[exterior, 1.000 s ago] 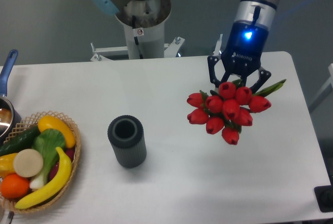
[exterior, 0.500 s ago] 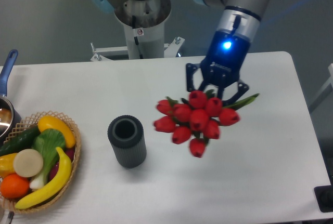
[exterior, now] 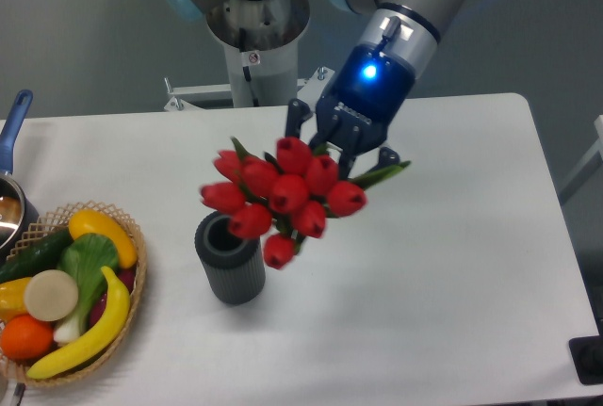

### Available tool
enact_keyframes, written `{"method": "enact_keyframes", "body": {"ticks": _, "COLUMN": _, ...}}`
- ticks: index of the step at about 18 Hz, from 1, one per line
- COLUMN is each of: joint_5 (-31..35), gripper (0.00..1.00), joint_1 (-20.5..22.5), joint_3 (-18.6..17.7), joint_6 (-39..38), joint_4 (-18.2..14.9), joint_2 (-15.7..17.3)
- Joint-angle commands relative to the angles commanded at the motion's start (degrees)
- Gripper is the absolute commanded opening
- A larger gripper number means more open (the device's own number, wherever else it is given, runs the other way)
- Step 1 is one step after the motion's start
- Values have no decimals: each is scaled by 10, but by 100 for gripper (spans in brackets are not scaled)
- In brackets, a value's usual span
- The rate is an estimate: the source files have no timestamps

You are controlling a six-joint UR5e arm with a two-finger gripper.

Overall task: Insert the flowers into the vase
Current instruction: 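Carry the tulip bunch toward the dark grey vase, raising it, then lower the tulip stems into the vase opening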

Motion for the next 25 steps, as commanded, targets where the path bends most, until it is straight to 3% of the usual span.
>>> {"method": "enact_keyframes", "body": {"ticks": 3, "joint_5": -53, "gripper": 40, "joint_1": -7, "joint_3": -6, "joint_6": 27, "joint_4": 0, "joint_2": -11}}
{"method": "enact_keyframes", "body": {"ticks": 11, "joint_5": -157, "gripper": 40, "joint_1": -16, "joint_3": -76, "joint_6": 96, "joint_4": 0, "joint_2": -4}}
{"method": "enact_keyframes", "body": {"ticks": 15, "joint_5": -169, "gripper": 40, "joint_1": -18, "joint_3": -102, "joint_6": 106, "joint_4": 1, "joint_2": -1}}
{"method": "enact_keyframes", "body": {"ticks": 25, "joint_5": -174, "gripper": 40, "joint_1": -32, "joint_3": -120, "joint_6": 109, "joint_4": 0, "joint_2": -11}}
